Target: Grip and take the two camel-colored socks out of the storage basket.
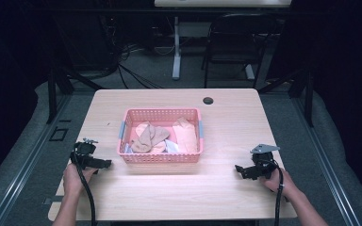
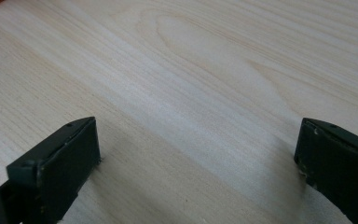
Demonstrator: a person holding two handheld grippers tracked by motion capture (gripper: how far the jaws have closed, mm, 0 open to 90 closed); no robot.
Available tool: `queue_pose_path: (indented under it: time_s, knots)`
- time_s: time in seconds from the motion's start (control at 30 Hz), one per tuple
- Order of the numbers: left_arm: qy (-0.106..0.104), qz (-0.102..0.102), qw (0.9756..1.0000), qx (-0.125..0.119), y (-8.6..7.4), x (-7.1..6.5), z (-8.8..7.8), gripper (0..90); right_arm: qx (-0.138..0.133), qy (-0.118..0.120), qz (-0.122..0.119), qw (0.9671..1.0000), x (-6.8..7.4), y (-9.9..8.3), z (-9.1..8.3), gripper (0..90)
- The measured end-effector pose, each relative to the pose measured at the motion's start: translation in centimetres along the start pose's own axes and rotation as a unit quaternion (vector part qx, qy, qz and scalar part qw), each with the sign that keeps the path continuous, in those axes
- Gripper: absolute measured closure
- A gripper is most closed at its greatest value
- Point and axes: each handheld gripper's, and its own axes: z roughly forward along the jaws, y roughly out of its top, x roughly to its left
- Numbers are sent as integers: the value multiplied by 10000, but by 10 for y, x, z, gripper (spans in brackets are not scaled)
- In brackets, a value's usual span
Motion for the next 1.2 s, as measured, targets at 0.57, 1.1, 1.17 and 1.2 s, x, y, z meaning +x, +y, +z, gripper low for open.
queue_pose_path:
  time_s: [0.57, 1.1, 1.17, 1.2]
  knots:
    - [10, 1, 10000, 52, 3, 0, 1, 0, 18, -14, 7, 10000, 1, -1, -1, 0]
    - [-122, -110, 9999, 20, 8, 13, -12, 4, 16, -15, -5, 10000, 1, -1, -1, 0]
    - [-137, -182, 9997, -14, 8, 15, -16, 2, 17, -16, -7, 10000, 1, -1, -1, 0]
    - [-148, -175, 9997, -5, 8, 16, -16, 2, 12, -13, -7, 10000, 1, -1, -1, 0]
